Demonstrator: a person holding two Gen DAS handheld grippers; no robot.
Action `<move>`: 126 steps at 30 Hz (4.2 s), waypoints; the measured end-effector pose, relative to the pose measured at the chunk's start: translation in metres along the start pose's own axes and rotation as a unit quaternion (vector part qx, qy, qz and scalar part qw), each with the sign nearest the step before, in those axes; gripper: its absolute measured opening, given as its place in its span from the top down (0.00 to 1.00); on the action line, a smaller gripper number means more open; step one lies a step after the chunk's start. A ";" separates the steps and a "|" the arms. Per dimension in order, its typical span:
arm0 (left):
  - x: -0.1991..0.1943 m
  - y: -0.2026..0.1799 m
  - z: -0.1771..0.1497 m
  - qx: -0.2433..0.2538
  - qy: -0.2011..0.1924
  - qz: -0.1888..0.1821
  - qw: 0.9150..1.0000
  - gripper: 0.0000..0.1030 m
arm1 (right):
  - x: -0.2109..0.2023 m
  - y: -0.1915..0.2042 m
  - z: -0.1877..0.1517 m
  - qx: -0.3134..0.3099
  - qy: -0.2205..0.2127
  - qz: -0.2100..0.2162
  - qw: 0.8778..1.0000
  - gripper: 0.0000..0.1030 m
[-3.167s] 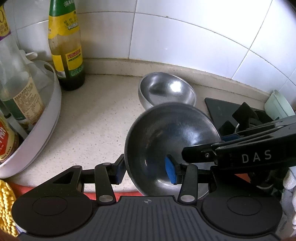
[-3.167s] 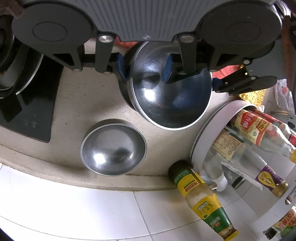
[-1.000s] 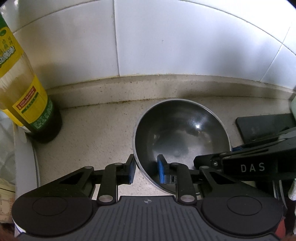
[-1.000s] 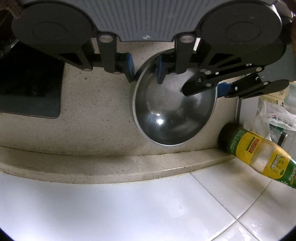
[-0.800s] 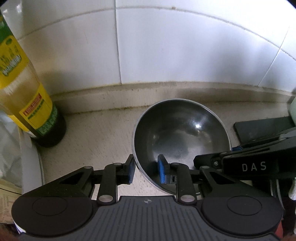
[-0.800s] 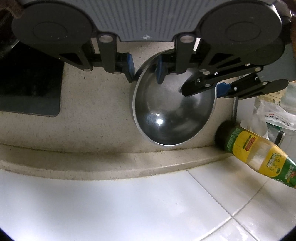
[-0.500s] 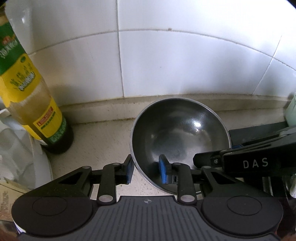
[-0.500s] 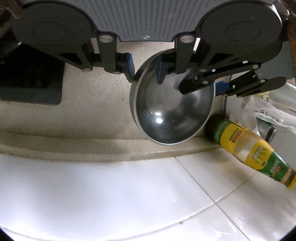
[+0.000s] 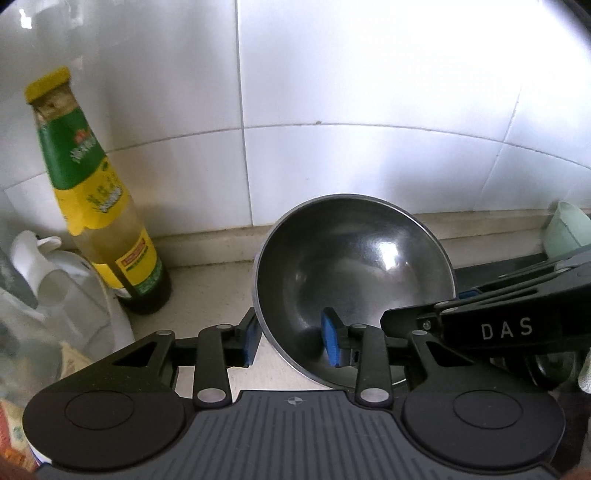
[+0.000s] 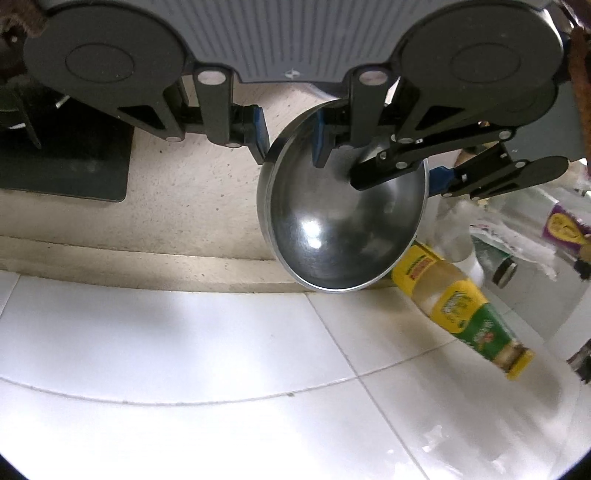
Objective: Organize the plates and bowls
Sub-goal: 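Carry the held steel bowl with both grippers toward the red cloth, then lower the steel bowl onto the bowl stack and open both grippers, then raise both grippers away from the bowl stack, then grasp the rim of the steel bowl stack with both grippers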
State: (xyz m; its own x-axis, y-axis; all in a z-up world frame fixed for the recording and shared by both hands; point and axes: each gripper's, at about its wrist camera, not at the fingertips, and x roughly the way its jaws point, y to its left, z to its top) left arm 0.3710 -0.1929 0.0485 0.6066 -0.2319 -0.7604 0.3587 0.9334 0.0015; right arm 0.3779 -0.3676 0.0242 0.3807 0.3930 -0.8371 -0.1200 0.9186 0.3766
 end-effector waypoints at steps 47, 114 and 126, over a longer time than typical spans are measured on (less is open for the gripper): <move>-0.041 -0.001 -0.076 0.008 0.020 -0.019 1.000 0.35 | -0.024 0.023 -0.075 -0.008 0.039 -0.022 0.999 0.68; 0.064 -0.022 -0.111 0.267 -0.001 -0.183 0.946 0.05 | 0.047 -0.038 -0.067 0.158 0.028 0.033 0.987 0.30; 0.079 -0.035 -0.113 0.285 -0.036 -0.173 0.942 0.00 | 0.060 -0.049 -0.053 0.170 0.016 0.065 0.983 0.23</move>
State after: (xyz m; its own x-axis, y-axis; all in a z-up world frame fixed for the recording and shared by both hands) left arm 0.3263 -0.2129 -0.0855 0.4229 -0.5316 -0.7339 0.8538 0.5050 0.1262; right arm 0.3583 -0.3869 -0.0659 0.3530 0.5127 -0.7826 0.1504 0.7946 0.5883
